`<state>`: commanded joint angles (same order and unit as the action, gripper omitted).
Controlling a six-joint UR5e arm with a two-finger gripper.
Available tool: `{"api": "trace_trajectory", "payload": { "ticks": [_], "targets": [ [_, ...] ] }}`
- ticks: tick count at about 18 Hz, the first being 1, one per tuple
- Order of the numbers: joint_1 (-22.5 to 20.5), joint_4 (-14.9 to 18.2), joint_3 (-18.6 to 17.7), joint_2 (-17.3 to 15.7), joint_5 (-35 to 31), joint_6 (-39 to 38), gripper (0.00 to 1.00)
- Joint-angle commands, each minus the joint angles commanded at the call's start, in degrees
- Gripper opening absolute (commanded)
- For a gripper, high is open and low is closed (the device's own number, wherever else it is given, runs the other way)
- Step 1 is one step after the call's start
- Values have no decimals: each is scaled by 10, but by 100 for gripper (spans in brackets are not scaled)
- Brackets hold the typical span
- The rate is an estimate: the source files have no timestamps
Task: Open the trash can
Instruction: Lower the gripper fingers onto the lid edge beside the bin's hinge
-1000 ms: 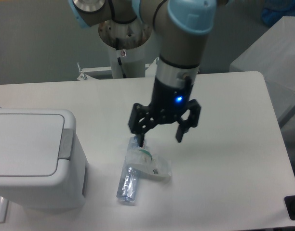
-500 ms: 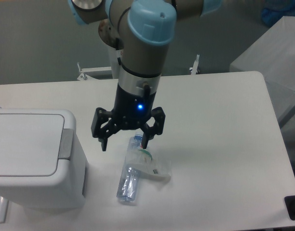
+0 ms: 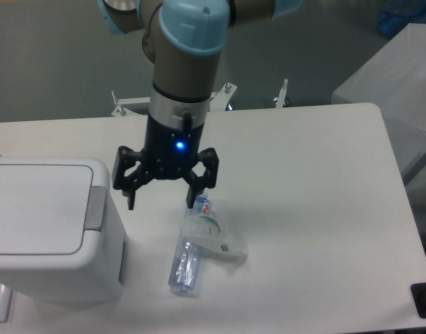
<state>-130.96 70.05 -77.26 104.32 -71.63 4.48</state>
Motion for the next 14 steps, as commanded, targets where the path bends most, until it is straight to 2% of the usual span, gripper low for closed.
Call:
{"api": "trace_trajectory", "payload": {
  "ticks": [14],
  "targets": [
    [14, -4, -16, 7, 0, 1, 100]
  ]
}}
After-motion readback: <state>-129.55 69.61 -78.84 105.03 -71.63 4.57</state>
